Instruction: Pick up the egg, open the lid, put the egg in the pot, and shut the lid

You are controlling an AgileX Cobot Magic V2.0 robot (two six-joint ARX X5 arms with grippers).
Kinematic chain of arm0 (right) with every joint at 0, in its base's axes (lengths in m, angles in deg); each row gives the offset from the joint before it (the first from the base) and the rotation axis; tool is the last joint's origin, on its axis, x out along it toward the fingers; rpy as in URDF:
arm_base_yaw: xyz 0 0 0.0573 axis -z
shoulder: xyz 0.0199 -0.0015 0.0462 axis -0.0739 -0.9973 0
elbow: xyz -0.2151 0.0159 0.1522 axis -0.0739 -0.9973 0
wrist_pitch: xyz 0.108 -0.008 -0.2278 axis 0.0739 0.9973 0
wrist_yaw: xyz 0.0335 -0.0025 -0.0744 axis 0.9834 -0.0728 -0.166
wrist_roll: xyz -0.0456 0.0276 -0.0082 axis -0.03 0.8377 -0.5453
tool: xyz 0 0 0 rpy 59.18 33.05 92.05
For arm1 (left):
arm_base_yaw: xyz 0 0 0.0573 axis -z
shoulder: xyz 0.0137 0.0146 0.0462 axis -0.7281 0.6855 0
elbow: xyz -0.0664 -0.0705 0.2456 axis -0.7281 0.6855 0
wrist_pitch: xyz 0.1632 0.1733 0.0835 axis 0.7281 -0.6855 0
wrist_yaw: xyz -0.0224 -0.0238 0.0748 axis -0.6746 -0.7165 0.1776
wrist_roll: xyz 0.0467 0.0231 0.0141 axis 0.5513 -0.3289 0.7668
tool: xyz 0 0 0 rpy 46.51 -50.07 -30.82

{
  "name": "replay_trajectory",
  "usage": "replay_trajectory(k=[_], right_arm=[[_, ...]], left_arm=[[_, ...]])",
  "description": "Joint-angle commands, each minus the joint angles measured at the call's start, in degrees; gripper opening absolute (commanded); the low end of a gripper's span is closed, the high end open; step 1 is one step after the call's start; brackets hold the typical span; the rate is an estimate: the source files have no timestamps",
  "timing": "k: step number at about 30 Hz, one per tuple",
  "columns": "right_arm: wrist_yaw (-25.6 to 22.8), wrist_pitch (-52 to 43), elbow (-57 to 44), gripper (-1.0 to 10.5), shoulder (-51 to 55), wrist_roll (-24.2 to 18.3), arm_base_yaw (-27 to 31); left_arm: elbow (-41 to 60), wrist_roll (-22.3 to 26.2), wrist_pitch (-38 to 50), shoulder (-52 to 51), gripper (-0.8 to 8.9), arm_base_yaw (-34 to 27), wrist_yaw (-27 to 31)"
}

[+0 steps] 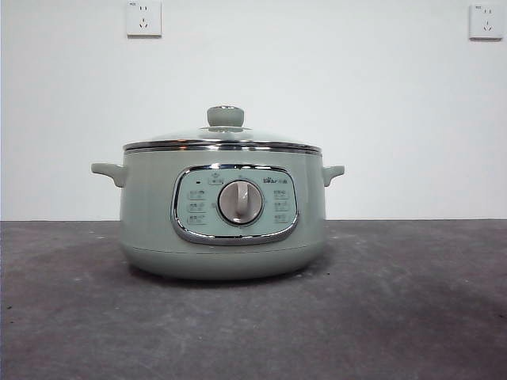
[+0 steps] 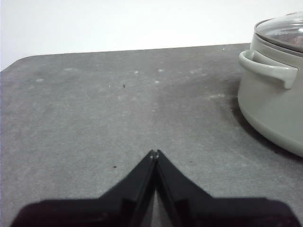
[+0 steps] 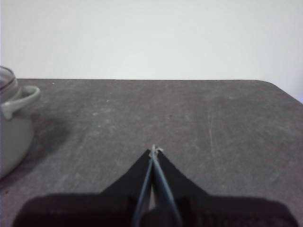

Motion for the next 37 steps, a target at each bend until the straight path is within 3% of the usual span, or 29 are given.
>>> replay_trajectory(k=[1, 8, 37], right_arm=[[-0.07, -1.25, -2.47, 0.0, 0.46, 0.31, 0.07], [-0.59, 4.33, -3.39, 0.0, 0.46, -0.31, 0.04], [-0.5, 4.17, -3.39, 0.0, 0.42, 0.44, 0.0]], left_arm=[[0.61, -0.55, 0.44, 0.04, -0.03, -0.17, -0.07], [0.61, -0.55, 0.44, 0.42, -0.03, -0.17, -0.07], [0.61, -0.55, 0.44, 0.98, -0.03, -0.17, -0.07]])
